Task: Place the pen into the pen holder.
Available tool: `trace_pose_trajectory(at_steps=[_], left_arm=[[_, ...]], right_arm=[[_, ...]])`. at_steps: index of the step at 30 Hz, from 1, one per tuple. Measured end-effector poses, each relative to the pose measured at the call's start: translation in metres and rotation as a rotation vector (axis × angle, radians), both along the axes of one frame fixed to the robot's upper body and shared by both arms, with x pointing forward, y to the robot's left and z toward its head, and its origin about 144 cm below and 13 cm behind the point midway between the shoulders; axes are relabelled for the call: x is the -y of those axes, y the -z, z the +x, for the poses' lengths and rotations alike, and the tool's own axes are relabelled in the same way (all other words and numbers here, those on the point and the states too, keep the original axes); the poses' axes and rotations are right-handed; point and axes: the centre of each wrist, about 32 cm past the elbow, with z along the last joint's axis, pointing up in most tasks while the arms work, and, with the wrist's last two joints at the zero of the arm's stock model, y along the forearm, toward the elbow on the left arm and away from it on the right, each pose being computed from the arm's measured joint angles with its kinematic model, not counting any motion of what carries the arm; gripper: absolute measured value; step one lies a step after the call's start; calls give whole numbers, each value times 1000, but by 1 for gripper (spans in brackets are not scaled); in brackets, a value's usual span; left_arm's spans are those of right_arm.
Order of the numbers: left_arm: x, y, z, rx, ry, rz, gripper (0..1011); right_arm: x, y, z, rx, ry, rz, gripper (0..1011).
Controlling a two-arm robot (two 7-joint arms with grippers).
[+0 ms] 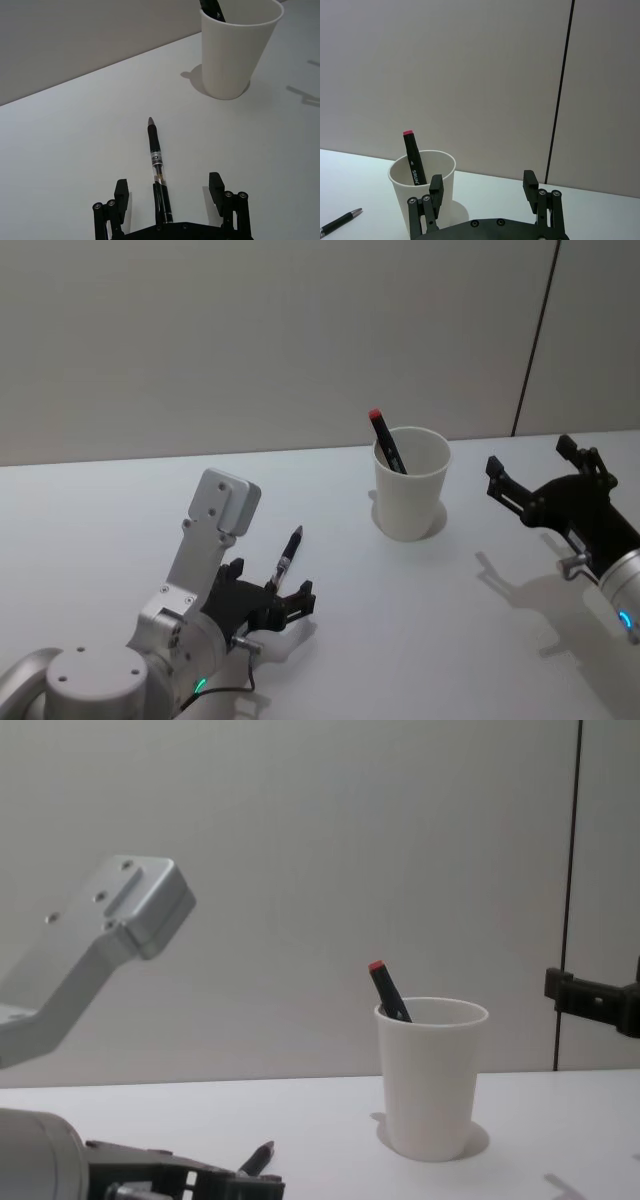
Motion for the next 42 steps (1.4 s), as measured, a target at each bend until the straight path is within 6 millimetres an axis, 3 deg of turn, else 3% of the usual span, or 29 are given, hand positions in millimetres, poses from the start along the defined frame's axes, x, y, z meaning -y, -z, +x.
trace_pose_trajectory(at_steps=[42], left_arm=[[13, 2, 11, -102, -46, 39, 1001]], right_arm=[[0, 0, 0, 0, 0, 0, 1001]])
